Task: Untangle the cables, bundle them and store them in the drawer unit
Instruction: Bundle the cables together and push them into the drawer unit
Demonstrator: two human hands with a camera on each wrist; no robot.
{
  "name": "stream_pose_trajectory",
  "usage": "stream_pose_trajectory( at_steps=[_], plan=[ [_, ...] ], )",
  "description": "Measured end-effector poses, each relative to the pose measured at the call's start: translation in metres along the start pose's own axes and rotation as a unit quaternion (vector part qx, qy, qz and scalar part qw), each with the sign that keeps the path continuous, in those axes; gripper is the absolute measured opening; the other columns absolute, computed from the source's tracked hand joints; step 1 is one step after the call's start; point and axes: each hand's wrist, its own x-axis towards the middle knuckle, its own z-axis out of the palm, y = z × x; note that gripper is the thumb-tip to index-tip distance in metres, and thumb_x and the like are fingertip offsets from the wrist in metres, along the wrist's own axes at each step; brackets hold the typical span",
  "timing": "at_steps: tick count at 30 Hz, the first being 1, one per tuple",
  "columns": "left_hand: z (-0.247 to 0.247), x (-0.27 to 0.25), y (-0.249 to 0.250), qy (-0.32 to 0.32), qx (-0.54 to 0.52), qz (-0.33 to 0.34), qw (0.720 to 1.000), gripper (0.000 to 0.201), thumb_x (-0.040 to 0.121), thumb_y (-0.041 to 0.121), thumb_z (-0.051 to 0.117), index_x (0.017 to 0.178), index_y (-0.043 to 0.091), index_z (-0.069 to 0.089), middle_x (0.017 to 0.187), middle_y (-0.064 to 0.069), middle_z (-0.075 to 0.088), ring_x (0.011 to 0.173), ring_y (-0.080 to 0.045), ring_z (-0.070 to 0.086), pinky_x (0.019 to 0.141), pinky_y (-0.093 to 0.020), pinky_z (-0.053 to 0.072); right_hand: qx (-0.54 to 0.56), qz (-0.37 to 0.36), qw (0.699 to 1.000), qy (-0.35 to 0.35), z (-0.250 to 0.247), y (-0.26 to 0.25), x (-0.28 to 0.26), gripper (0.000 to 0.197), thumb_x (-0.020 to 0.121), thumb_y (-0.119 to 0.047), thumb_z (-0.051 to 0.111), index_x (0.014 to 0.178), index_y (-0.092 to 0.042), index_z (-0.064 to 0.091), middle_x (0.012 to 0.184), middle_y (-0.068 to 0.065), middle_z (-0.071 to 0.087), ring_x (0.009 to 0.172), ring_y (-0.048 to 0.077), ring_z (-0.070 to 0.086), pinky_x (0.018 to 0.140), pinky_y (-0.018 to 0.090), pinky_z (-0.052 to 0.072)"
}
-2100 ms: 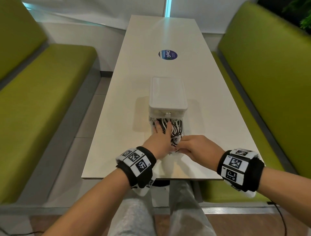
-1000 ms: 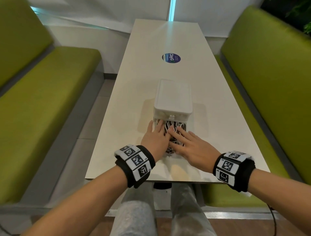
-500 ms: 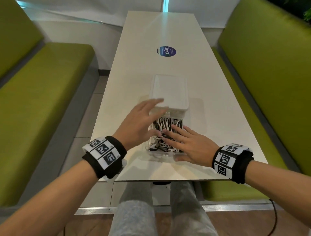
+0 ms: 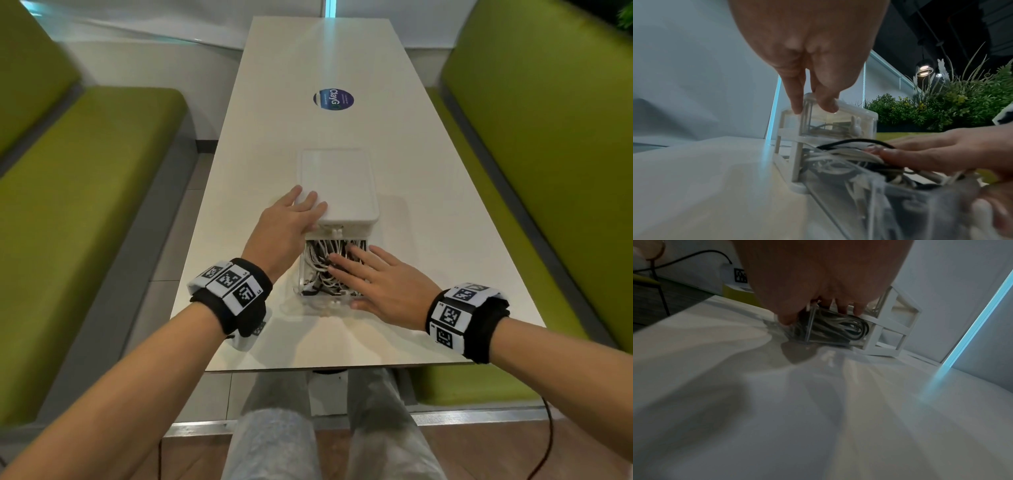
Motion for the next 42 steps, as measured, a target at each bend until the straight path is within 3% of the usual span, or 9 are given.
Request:
stream_pose_trajectory(
  at_steps=[4,8,14,23,26,28,31,36,42],
  plan=[
    [-0.002,-0.001,0.004,0.003,-0.001,-0.007,1.0,0.037,0.085,-0.006,0.065,0.119,0.01,0.067,0.126,-0.007,0.066,0.128,-0.039,0.051,0.09,-0.044,0.051,-0.039,-0.007,0.999,0.036,-0.005,0.006,0.003,0.06,0.096,-0.046,0.042,0.148,-0.018,0.035,0.155,0.005,0.034,0.133,0.037,0.04,0.1,0.051,0.041],
    [-0.002,-0.003,0.004,0.009,0.008,0.001,1.0,0.037,0.084,-0.005,0.066,0.118,0.01,0.067,0.125,-0.007,0.066,0.125,-0.041,0.054,0.085,-0.045,0.054,-0.045,-0.031,0.997,0.058,-0.005,0.009,0.003,0.074,0.09,-0.043,0.057,0.152,-0.022,0.023,0.153,0.011,0.036,0.124,0.036,0.043,0.093,0.049,0.046],
    [-0.001,-0.008,0.003,0.019,0.041,0.024,0.999,0.036,0.083,-0.002,0.069,0.116,0.011,0.067,0.123,-0.007,0.067,0.121,-0.039,0.057,0.071,-0.04,0.056,-0.069,-0.004,0.997,0.037,-0.006,0.012,0.007,0.069,0.093,-0.048,0.044,0.15,-0.012,0.029,0.152,0.005,0.038,0.126,0.034,0.046,0.092,0.049,0.045],
    [0.0,-0.005,0.004,0.02,0.019,0.013,1.0,0.033,0.085,-0.002,0.066,0.115,0.01,0.067,0.123,-0.009,0.067,0.122,-0.04,0.056,0.069,-0.049,0.058,-0.073,0.013,0.993,0.089,-0.01,0.0,0.005,0.068,0.092,-0.036,0.057,0.15,-0.016,0.028,0.157,0.007,0.027,0.123,0.036,0.039,0.088,0.049,0.045],
    [0.003,-0.007,0.004,0.031,0.003,0.006,1.0,0.034,0.084,-0.003,0.065,0.116,0.01,0.068,0.124,-0.008,0.067,0.123,-0.039,0.055,0.071,-0.047,0.059,0.054,0.072,0.986,0.14,-0.015,-0.011,0.0,0.072,0.086,-0.028,0.069,0.147,-0.011,0.034,0.148,0.012,0.041,0.118,0.031,0.045,0.091,0.045,0.05],
    [0.004,-0.008,0.004,0.04,-0.011,-0.005,0.999,0.035,0.085,-0.003,0.064,0.116,0.011,0.069,0.125,-0.008,0.066,0.124,-0.039,0.054,0.075,-0.048,0.058,0.19,0.156,0.955,0.167,-0.019,-0.015,-0.009,0.062,0.087,-0.028,0.068,0.141,-0.009,0.043,0.136,0.01,0.048,0.111,0.023,0.05,0.092,0.039,0.051],
    [0.005,-0.008,0.005,0.044,-0.018,-0.009,0.999,0.035,0.085,-0.004,0.065,0.116,0.011,0.069,0.124,-0.007,0.067,0.124,-0.039,0.054,0.078,-0.047,0.058,0.3,0.245,0.908,0.159,-0.017,-0.015,-0.023,0.037,0.089,-0.024,0.067,0.124,-0.012,0.062,0.116,-0.001,0.051,0.082,0.01,0.053,0.078,0.025,0.049],
    [0.003,-0.008,0.005,0.053,-0.025,0.005,0.998,0.036,0.08,-0.008,0.067,0.111,0.011,0.07,0.119,-0.007,0.069,0.121,-0.038,0.057,0.069,-0.049,0.059,0.291,0.213,0.916,0.177,-0.012,-0.015,-0.019,0.012,0.085,-0.01,0.071,0.096,-0.008,0.076,0.087,0.0,0.058,0.069,0.012,0.05,0.067,0.013,0.037],
    [0.004,-0.009,0.006,0.057,-0.036,-0.002,0.998,0.038,0.08,-0.01,0.067,0.112,0.01,0.071,0.121,-0.009,0.068,0.121,-0.041,0.056,0.073,-0.05,0.059,0.23,0.134,0.948,0.173,-0.012,-0.019,-0.013,0.03,0.083,0.0,0.069,0.11,-0.013,0.073,0.092,0.003,0.064,0.084,0.016,0.05,0.067,0.022,0.041]
  ],
)
